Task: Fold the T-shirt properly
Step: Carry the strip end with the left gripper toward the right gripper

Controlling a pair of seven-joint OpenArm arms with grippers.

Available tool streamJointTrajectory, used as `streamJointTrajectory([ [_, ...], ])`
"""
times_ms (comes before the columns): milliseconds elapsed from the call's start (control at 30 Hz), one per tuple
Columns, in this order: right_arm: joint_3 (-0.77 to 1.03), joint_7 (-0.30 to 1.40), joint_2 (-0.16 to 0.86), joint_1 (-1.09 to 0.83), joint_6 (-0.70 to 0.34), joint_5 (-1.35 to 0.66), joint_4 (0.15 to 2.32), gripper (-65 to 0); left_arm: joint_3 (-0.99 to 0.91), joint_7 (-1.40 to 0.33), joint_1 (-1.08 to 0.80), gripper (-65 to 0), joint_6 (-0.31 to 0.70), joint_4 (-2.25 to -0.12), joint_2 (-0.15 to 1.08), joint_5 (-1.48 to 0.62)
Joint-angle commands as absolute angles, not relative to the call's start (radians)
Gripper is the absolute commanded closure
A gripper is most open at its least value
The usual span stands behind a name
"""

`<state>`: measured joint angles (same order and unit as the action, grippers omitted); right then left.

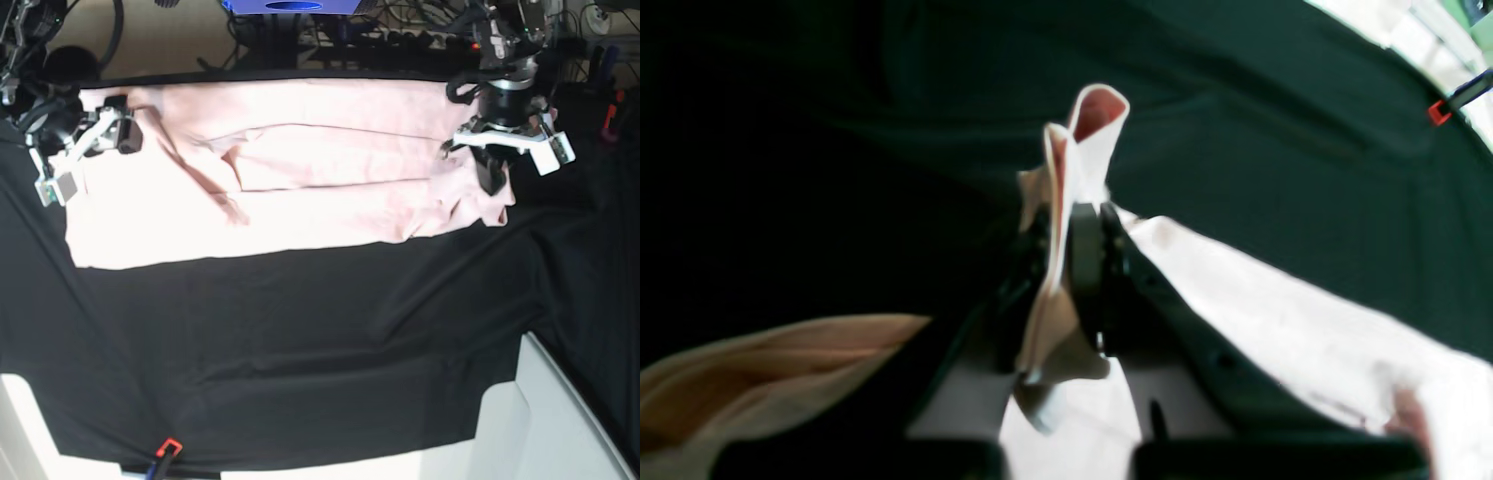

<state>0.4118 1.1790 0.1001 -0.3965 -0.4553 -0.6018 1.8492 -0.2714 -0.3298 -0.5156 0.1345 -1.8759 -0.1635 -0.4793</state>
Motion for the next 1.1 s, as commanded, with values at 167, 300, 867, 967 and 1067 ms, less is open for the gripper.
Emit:
streamJointTrajectory([
  [167,0.414,1.165,0.139,-0.407,-0.461,-0.616,1.865,-36.7,-0.191,-0.298,-0.456,0.0,0.117,-1.883,-0.157,-0.489],
  [300,0.414,1.168,0.163,-0.409,-0.461,-0.616,1.865,-36.7,-0.065,-0.292,-0.429,0.0,0.004,-1.839,-0.157,-0.489],
  [867,0.412,1.167,0.186,-0.409,-0.461,-0.616,1.865,-36.7,0.191,-0.12,-0.374,0.0,-0.01,-1.606,-0.157,-0.49],
  [967,0.412,1.165,0.197,-0.409,-0.463,-0.616,1.865,-36.7,0.202,-0.119,-0.355,0.0,-0.01,-1.58,-0.157,-0.492],
  [1067,0.412,1.165,0.199,-0.409,-0.463,-0.616,1.865,-36.7,0.209,-0.12,-0.332,0.0,-0.01,-1.566,-0.157,-0.489],
])
